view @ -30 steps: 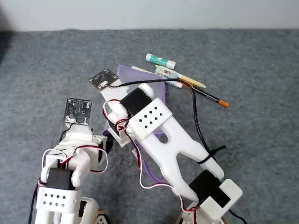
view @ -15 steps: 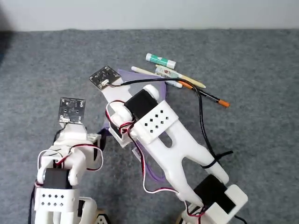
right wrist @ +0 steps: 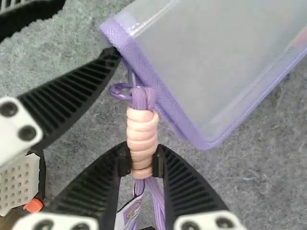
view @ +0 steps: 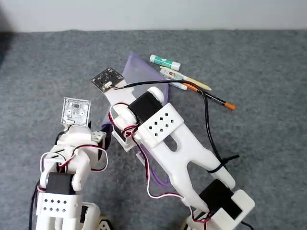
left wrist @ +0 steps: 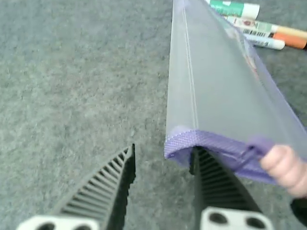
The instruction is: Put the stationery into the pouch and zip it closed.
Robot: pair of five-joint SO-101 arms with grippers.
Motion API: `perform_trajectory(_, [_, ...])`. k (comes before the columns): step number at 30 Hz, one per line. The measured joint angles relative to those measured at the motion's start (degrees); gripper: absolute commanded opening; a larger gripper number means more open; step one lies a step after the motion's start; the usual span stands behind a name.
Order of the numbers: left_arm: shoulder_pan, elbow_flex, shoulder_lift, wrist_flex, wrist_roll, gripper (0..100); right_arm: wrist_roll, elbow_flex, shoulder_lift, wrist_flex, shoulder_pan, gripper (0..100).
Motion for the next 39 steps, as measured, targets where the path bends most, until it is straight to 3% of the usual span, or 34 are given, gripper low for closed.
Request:
perform_trajectory(20, [0.00, 9.67, 0.00, -9.05, 0.26, 13, 0.00, 0.00, 0.00, 0.18, -2.99, 0.8])
perform_trajectory(31, [3.60, 13.63, 0.00, -14.59, 0.00, 13, 0.00, 0.00, 0.00, 0.26, -3.08, 0.8])
perform_trajectory(37, [4.04, 15.21, 0.00, -15.30, 0.09, 1, 0.00, 0.00, 0.00, 0.26, -3.16, 0.8])
perform_trajectory(39, [4.04, 15.21, 0.00, -15.30, 0.26, 1, 0.00, 0.00, 0.00, 0.26, -3.16, 0.8])
